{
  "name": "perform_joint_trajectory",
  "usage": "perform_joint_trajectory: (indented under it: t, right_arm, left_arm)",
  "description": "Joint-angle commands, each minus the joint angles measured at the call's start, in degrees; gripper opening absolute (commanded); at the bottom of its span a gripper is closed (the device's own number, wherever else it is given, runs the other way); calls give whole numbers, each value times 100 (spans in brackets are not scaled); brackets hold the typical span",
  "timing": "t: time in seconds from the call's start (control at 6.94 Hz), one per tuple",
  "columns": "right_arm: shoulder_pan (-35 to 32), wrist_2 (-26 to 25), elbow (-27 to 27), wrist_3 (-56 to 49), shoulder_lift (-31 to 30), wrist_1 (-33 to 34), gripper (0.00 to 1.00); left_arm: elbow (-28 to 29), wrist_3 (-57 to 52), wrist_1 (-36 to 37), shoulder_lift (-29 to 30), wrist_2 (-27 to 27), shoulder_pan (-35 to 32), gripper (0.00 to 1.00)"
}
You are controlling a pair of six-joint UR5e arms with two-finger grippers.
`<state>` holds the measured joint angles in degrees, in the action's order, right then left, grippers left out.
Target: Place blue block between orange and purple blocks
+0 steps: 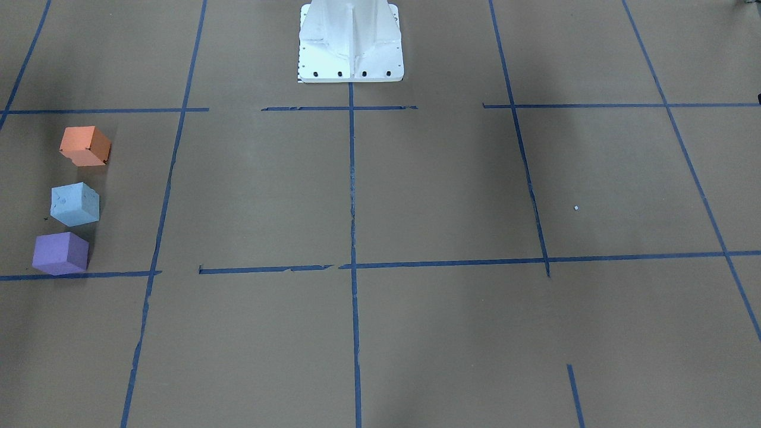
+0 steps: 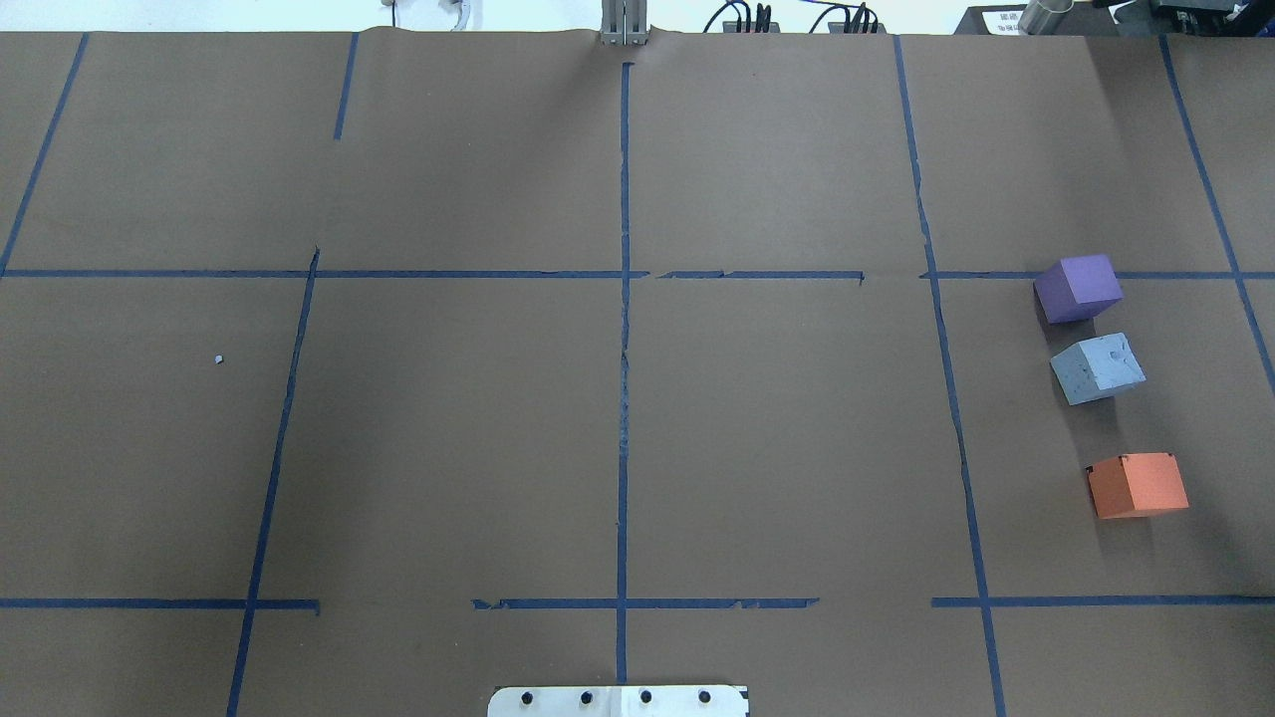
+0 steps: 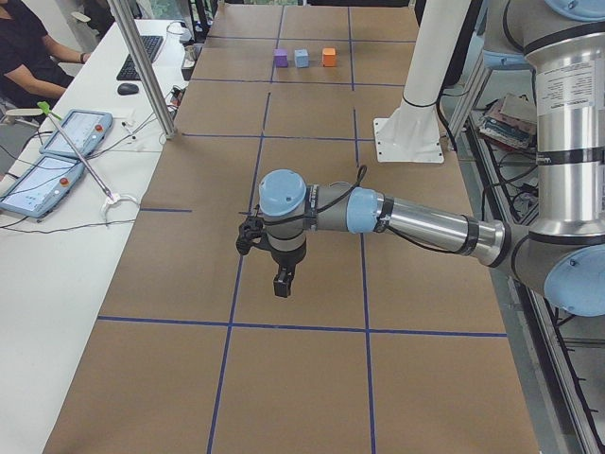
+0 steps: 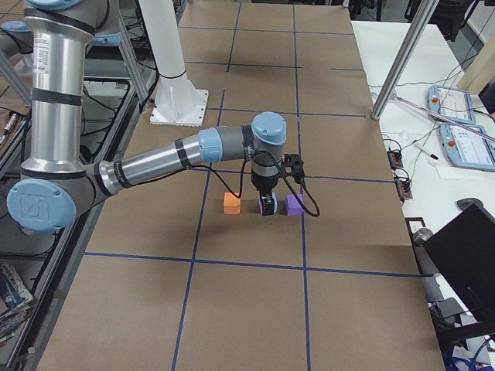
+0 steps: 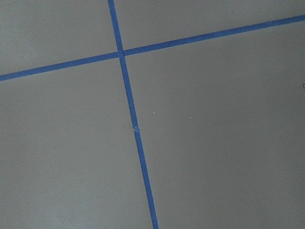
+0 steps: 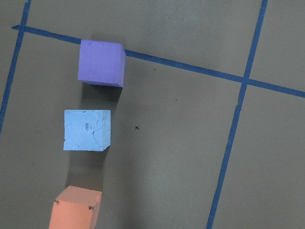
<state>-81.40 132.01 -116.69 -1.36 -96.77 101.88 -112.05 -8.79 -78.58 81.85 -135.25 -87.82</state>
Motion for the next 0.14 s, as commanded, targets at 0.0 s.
perform_joint_trajectory:
  t: [0.0]
  right_arm:
    - [10,17,-47,4,0,-1,100]
  left_arm:
    - [-202,0,0,59,-1,28,100]
